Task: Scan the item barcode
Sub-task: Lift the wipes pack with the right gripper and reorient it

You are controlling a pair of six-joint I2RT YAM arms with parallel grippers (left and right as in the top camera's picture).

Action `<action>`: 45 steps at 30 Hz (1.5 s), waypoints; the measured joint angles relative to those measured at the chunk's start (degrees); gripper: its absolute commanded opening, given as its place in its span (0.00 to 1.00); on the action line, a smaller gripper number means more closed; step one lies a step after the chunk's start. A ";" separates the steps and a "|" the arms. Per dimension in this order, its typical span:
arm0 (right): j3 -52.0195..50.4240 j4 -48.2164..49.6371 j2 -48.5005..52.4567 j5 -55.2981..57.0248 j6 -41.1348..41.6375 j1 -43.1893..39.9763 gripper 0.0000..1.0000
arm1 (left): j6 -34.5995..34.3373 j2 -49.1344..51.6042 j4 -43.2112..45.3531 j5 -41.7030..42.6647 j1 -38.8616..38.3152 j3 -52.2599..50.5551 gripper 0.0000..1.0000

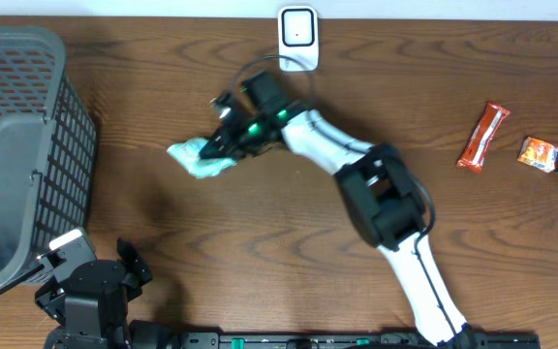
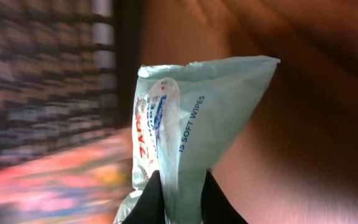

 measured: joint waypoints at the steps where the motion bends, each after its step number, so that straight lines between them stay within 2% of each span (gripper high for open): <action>1: 0.02 -0.17 0.00 -3.61 3.54 -1.40 0.01 | 0.02 0.00 0.00 -0.02 0.00 0.00 0.98; 6: 0.68 -7.76 -0.02 -16.96 20.59 -6.78 0.01 | 0.00 0.00 0.00 -0.02 0.00 0.00 0.98; 11: 0.85 -24.39 -0.02 -21.40 28.61 -6.86 0.01 | 0.00 0.00 0.00 -0.02 0.00 0.00 0.98; 17: 1.05 -48.57 -0.02 -23.17 25.97 -6.21 0.01 | 0.00 0.00 0.00 -0.02 0.00 0.00 0.98; 22: 1.18 -68.52 -0.02 -22.69 15.80 -6.27 0.01 | 0.02 0.00 0.00 -0.02 0.00 0.00 0.98; 25: 1.18 -76.78 -0.02 -20.57 11.08 -6.27 0.01 | 0.00 0.00 -0.02 -0.02 0.00 0.00 0.98; 36: 1.18 -78.20 -0.02 -6.97 5.99 -6.21 0.01 | 0.00 0.00 0.00 0.00 0.00 0.00 0.98; 45: 1.18 -78.20 -0.02 -3.72 5.73 -5.53 0.01 | 0.00 0.00 0.00 -0.02 0.00 0.00 0.98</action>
